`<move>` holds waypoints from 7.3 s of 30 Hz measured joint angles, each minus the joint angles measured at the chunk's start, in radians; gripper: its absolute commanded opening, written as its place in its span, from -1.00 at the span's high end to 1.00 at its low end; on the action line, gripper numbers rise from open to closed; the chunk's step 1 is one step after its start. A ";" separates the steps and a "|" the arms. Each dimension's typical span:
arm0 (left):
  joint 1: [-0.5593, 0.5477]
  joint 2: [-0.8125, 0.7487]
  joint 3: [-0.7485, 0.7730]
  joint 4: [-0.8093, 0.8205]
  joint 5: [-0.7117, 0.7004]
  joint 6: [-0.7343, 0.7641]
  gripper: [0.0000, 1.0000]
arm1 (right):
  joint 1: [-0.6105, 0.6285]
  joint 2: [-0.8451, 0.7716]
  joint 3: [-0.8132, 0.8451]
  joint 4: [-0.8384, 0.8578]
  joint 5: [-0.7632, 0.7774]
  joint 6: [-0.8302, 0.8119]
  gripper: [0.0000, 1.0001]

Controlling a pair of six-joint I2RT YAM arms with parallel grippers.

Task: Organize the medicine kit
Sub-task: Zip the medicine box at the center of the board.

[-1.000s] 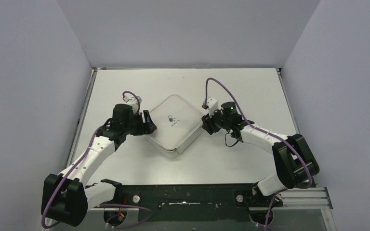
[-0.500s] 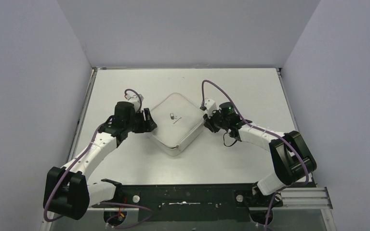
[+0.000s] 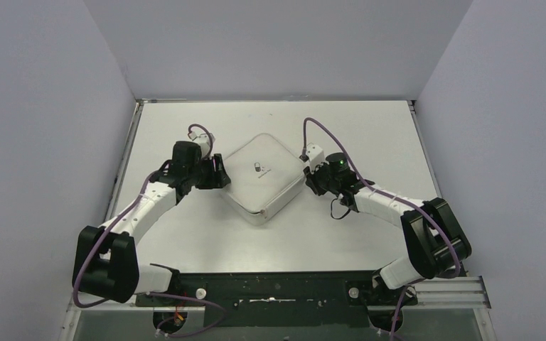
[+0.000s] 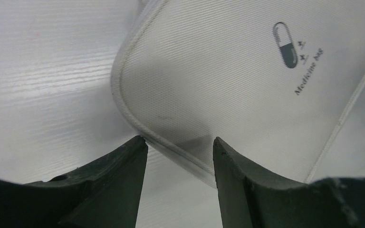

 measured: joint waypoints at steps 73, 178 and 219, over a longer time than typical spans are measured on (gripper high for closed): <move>0.020 0.105 0.077 -0.116 0.097 0.098 1.00 | 0.140 -0.200 -0.116 -0.075 0.137 0.359 0.50; 0.100 -0.128 -0.058 0.029 0.029 0.069 -0.25 | 0.132 -0.216 0.014 0.076 -0.208 0.834 -0.05; 0.100 -0.080 -0.117 0.037 0.095 0.069 0.02 | 0.137 0.052 0.035 0.150 -0.413 0.436 1.00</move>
